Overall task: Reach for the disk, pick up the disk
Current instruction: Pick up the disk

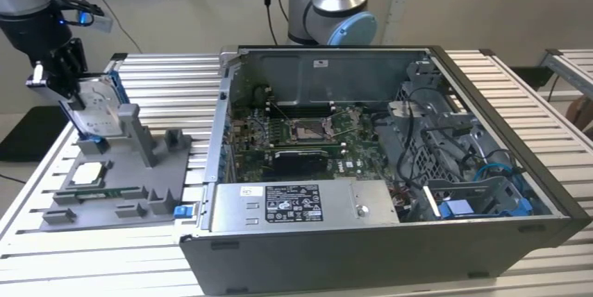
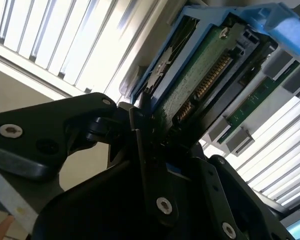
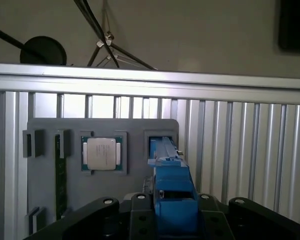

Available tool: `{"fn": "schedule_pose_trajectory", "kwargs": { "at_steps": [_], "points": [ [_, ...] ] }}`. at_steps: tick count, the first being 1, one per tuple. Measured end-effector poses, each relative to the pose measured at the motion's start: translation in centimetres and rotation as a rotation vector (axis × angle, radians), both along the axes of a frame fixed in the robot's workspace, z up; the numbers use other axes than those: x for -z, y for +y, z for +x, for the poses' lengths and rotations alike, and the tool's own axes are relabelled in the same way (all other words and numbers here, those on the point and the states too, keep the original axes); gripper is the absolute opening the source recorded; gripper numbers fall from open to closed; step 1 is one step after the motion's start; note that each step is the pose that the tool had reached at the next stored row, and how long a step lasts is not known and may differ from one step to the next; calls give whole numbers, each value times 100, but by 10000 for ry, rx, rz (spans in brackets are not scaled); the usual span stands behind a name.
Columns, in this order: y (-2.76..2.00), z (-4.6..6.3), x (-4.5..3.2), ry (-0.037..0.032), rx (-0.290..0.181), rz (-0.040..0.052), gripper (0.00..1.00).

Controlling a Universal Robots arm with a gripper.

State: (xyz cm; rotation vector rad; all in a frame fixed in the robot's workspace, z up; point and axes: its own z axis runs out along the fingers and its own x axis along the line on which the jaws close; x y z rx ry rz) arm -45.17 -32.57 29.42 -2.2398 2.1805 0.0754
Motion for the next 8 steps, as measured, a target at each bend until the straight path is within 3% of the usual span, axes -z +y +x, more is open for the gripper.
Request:
{"fn": "schedule_pose_trajectory", "kwargs": {
  "at_steps": [8],
  "points": [
    [0,0,-111,-1,0,0,0]
  ]
}}
